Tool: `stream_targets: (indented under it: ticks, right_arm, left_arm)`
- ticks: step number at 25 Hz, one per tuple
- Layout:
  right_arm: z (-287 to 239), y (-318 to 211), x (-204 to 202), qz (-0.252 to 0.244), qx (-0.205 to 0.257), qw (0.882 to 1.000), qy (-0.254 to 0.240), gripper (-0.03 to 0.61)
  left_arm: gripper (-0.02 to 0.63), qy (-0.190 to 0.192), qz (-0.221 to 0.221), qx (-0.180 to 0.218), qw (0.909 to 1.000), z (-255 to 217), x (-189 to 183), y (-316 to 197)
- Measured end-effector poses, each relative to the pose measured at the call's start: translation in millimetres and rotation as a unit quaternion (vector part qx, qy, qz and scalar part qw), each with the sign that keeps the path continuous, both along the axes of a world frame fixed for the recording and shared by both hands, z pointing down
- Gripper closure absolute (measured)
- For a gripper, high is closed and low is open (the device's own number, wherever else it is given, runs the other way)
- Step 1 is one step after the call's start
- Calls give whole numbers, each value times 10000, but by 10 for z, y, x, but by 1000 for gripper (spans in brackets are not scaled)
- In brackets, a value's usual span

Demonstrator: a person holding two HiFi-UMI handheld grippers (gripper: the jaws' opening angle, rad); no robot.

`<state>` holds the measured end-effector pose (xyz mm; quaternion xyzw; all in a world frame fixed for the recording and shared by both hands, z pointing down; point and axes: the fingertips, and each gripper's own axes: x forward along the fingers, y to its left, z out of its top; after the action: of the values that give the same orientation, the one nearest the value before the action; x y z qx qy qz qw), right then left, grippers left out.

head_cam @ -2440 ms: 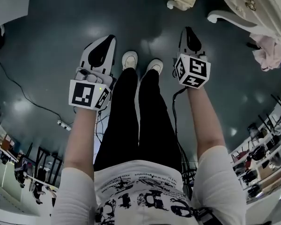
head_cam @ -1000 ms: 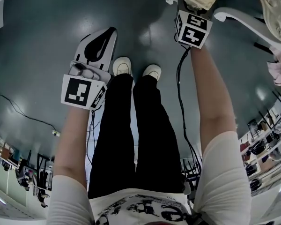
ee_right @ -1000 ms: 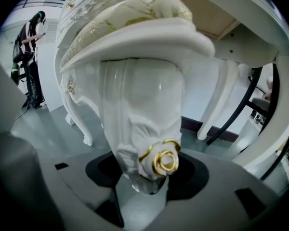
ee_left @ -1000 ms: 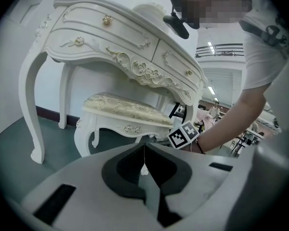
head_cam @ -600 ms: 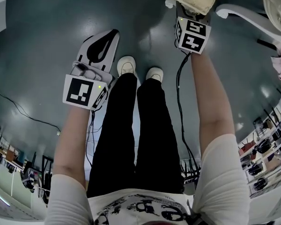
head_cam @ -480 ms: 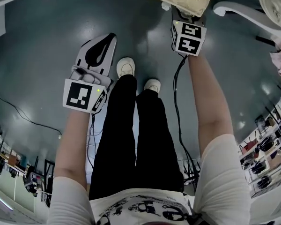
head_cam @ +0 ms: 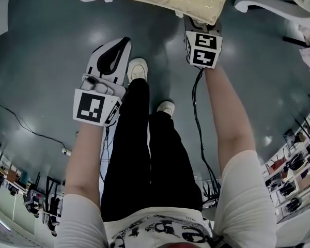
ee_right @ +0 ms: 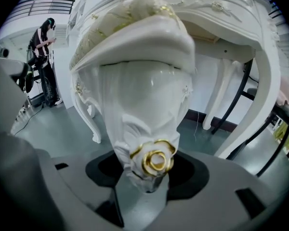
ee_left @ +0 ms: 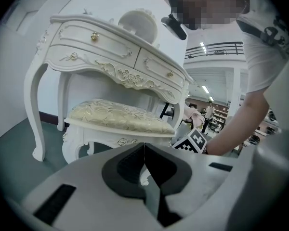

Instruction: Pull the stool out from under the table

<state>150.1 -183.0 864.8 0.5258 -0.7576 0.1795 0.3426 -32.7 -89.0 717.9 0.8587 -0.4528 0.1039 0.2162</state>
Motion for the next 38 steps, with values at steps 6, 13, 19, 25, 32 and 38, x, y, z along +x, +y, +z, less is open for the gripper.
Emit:
stream_targets:
  ticks: [6,13,19,25,32,38]
  right_arm:
    - [18,345,62,-242,-90,9997,37,318]
    - [19,807,34,-400,-213,9990,67,318]
    - [-128,1206,-28,-512,-218,9984,53,318]
    - [18,1520,-35,-626,-302,9976,16,316]
    - [-11,2287,39,-858,-397,9955,52,316]
    - [-14,2270,29,-899,-514,9946,-33,314]
  left_arm:
    - [593,102,-222,-135,9996,8,96,379]
    - [593,181,-340,-99,9992,-71,211,738]
    - [592,166,-378,82,9991,-304,146,995]
    - [593,67,-433,9,9990,-118,123,1280]
    - [593,105,-458,-38,9989,-162,261,1938]
    - [593,42,-372,-53,9993,-226,248,1825]
